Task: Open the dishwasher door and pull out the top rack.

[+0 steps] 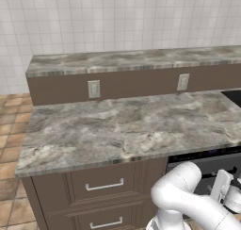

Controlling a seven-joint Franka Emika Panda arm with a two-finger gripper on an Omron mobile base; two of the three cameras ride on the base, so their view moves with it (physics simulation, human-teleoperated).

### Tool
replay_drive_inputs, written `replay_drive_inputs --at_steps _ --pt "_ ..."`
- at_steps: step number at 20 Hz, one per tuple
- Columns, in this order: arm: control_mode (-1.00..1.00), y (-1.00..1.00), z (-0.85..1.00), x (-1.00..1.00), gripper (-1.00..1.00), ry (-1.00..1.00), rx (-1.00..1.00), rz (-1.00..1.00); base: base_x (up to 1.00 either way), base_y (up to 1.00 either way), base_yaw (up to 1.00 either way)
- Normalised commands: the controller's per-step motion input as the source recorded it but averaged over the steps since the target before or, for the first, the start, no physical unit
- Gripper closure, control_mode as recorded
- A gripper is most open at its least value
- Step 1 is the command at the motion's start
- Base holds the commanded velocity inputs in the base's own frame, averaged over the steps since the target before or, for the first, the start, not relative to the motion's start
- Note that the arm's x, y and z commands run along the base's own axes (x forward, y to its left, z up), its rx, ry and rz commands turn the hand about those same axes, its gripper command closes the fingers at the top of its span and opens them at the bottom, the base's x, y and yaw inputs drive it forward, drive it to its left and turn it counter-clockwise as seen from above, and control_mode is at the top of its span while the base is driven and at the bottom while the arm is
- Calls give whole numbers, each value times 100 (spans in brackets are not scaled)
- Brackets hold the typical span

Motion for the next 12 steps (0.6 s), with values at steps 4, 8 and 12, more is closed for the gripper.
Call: replay_drive_inputs --at_steps 4,8,12 --pt "-100 -11 -36 60 -100 0 2 -12 0 0 0" --pt "-100 -19 -46 34 -100 0 0 -2 0 0 0" --pt "-100 -20 -52 30 -100 0 0 -1 0 0 0"
